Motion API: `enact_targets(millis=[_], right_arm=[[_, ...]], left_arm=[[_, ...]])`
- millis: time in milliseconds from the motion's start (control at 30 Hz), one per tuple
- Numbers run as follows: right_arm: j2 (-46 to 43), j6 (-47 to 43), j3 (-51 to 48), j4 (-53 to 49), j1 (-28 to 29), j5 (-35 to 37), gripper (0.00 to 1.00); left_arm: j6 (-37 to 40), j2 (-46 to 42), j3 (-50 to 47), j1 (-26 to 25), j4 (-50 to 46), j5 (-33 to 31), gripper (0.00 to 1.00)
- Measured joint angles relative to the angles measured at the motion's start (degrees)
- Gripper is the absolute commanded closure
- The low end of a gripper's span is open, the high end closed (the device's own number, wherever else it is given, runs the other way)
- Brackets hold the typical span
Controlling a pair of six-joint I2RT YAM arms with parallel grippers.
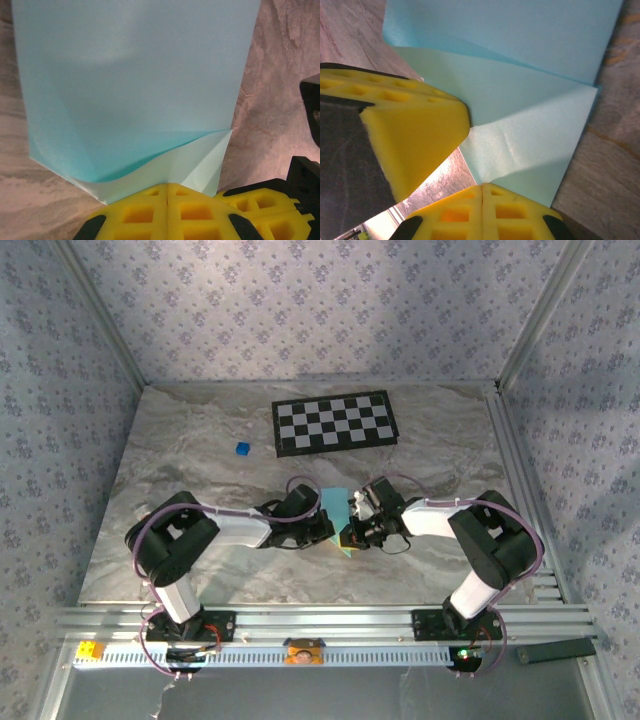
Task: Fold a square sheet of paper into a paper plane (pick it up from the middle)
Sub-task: Third fold the triangle at the center of the table.
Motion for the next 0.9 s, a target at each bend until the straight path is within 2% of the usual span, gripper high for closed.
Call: enact_targets(millis=[400,900], right_arm=[[0.11,0.02,-0.28,1.31,-0.11,0.22,1.00],[0.11,0.02,-0.66,2.36,-0.11,0.24,1.00]], left_arm=[[3.43,-0.24,-1.57,6.23,1.40,4.66,0.99],[6.49,-2.82,-4.70,11.54,1.55,5.90,0.98]])
